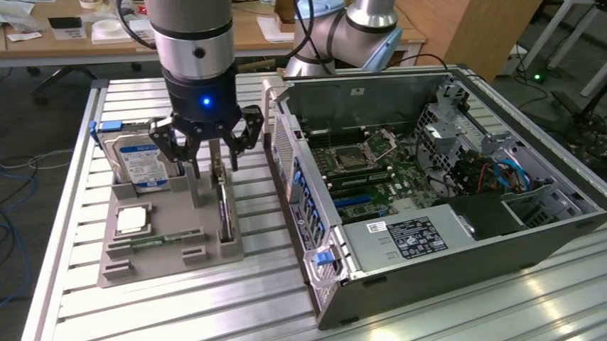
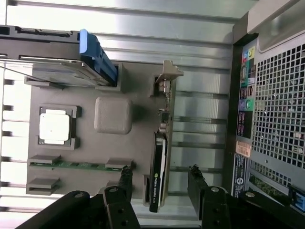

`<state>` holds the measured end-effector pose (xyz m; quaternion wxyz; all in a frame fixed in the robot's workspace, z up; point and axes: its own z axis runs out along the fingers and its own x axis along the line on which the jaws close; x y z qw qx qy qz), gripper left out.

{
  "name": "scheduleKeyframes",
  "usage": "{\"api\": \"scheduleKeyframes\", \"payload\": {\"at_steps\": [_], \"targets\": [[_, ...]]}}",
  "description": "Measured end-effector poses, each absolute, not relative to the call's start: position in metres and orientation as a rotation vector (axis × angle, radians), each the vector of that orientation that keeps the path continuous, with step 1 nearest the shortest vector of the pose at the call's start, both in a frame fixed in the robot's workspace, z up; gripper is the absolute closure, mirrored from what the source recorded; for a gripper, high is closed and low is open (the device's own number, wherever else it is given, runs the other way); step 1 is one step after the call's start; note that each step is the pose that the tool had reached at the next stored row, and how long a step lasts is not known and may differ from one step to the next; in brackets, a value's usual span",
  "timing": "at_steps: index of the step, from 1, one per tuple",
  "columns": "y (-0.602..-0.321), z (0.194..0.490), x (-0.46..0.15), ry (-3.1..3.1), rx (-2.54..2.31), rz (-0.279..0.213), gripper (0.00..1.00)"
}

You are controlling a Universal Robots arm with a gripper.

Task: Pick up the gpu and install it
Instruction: 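Pick up the gpu and move the gpu toward the slot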

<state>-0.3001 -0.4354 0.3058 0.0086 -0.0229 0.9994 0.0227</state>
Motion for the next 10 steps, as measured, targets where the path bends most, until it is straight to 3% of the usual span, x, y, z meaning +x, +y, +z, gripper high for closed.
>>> {"api": "scheduleKeyframes", "payload": {"at_steps": [10], "targets": [[-0.435,0.288,-0.3,3.121,0.01,0.07,0.41]]}}
